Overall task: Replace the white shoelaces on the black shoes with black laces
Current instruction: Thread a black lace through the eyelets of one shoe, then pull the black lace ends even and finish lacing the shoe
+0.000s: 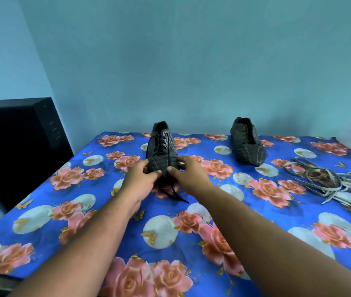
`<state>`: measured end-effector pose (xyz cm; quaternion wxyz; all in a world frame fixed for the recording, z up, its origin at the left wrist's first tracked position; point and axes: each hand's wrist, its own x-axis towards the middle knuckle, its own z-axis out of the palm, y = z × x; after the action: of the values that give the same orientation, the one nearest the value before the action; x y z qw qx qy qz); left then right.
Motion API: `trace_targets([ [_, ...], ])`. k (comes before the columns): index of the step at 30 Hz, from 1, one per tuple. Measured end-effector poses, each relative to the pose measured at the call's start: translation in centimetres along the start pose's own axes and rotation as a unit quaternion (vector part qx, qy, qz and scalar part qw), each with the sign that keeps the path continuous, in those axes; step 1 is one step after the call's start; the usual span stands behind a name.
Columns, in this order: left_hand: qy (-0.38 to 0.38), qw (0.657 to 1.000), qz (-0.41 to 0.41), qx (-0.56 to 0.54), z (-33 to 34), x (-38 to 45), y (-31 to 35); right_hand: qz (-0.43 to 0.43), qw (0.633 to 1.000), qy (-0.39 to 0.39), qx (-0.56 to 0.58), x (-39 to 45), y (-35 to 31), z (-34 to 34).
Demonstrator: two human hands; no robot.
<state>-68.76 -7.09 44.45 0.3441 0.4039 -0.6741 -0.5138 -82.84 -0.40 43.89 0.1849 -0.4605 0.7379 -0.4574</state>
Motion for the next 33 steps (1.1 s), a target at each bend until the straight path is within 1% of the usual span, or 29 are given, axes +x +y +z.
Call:
trace_targets([
  [5,-0.003,1.000,0.011,0.015,0.5,0.2,-0.4,0.030,0.999,-0.012,0.031,0.1,0.4,-0.9],
  [8,0.039,0.999,0.033,0.005,1.4,-0.6,-0.2,0.040,0.999,-0.006,0.033,-1.4,1.2,-3.2],
  [9,0.068,0.996,0.048,0.020,1.7,-0.9,0.1,0.035,0.999,0.003,0.027,-1.8,1.5,-4.2],
  [11,0.125,0.980,0.113,0.106,2.8,-1.1,0.9,0.025,0.999,0.027,0.016,-2.5,2.7,-6.5],
  [13,0.140,0.961,0.169,0.168,4.3,-1.0,1.8,0.018,0.999,0.051,0.000,-2.7,3.9,-9.0],
  [15,0.120,0.958,0.194,0.171,6.8,-0.9,2.8,0.022,0.996,0.090,-0.014,-2.7,5.5,-11.7],
  [16,0.097,0.960,0.201,0.170,8.2,-0.9,3.4,0.025,0.993,0.114,-0.019,-2.6,6.2,-13.0],
  [18,0.031,0.970,0.189,0.150,11.3,-0.7,4.2,0.039,0.986,0.158,-0.021,-2.3,7.9,-15.3],
  [20,-0.078,0.989,0.107,0.062,14.5,-0.5,4.8,0.064,0.982,0.176,-0.012,-2.1,9.4,-16.8],
  [21,-0.112,0.991,0.067,0.028,16.1,0.0,4.7,0.074,0.981,0.177,-0.005,-2.1,9.9,-17.2],
  [22,-0.122,0.991,0.050,0.030,17.4,0.4,4.8,0.082,0.981,0.176,0.001,-2.1,10.5,-17.4],
  [24,-0.119,0.988,0.057,0.086,19.7,1.4,4.8,0.080,0.983,0.162,0.018,-2.1,11.4,-17.6],
  [26,-0.125,0.983,0.057,0.125,21.4,2.0,5.4,0.073,0.986,0.133,0.064,-1.9,12.1,-17.6],
  [28,-0.127,0.983,0.055,0.123,22.7,2.7,5.6,0.060,0.986,0.117,0.099,-1.7,12.4,-17.6],
  [30,-0.131,0.985,0.053,0.101,23.9,3.3,5.7,0.050,0.987,0.128,0.083,-1.4,12.7,-17.9],
  [33,-0.117,0.989,0.045,0.072,25.1,4.2,5.4,0.051,0.987,0.106,0.108,-1.5,12.6,-18.1],
])
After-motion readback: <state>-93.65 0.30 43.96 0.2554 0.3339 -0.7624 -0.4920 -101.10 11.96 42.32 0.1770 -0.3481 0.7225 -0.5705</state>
